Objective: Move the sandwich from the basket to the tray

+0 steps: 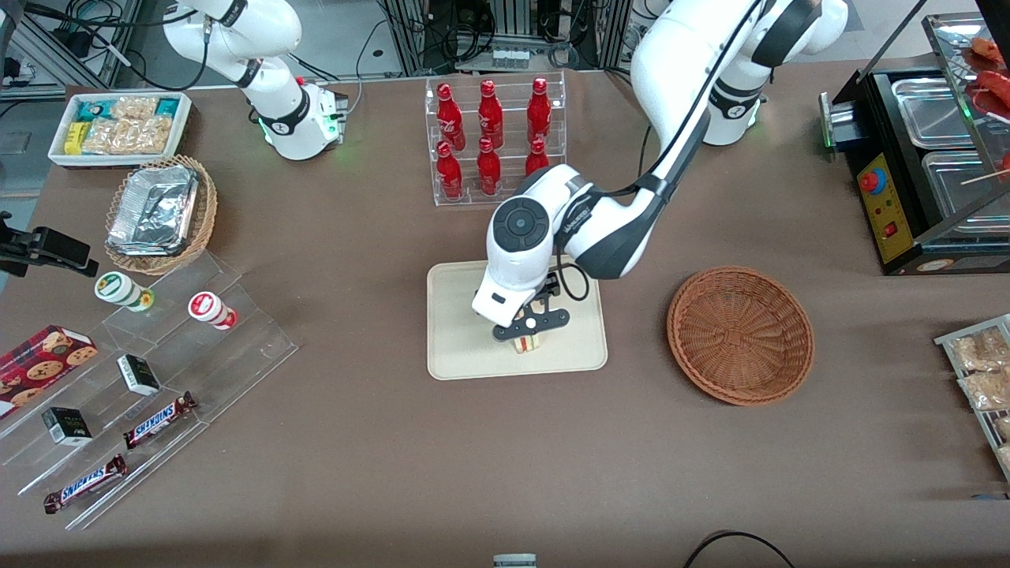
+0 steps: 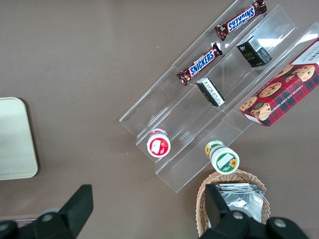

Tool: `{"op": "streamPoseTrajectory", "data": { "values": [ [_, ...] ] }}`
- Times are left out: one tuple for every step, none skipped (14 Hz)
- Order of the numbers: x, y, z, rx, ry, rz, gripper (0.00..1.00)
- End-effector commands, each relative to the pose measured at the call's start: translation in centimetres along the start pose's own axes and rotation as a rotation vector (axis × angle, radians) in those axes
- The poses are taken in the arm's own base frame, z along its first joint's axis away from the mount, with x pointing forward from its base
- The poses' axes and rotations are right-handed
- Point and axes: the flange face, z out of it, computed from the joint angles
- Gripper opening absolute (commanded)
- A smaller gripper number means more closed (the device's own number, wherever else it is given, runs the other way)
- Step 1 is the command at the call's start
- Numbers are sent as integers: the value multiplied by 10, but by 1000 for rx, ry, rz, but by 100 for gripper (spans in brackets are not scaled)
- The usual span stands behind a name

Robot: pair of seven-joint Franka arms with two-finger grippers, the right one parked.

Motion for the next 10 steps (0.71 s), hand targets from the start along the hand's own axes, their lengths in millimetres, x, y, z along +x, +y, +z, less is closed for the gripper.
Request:
{"op": "streamPoseTrajectory", "data": {
  "values": [
    [31, -27, -32, 17, -2, 43, 100],
    [43, -43, -48, 20, -3, 84, 100],
    [50, -57, -62, 31, 1, 111, 100],
    [58, -72, -64, 57, -7, 109, 100],
    [76, -97, -76, 74, 14, 96, 100],
    [86, -119, -79, 85, 6, 125, 100],
    [96, -142, -87, 88, 3, 167, 100],
    [107, -168, -91, 92, -7, 203, 100],
    [116, -193, -98, 90, -11, 229, 100],
    [124, -216, -100, 93, -18, 250, 100]
  ]
}}
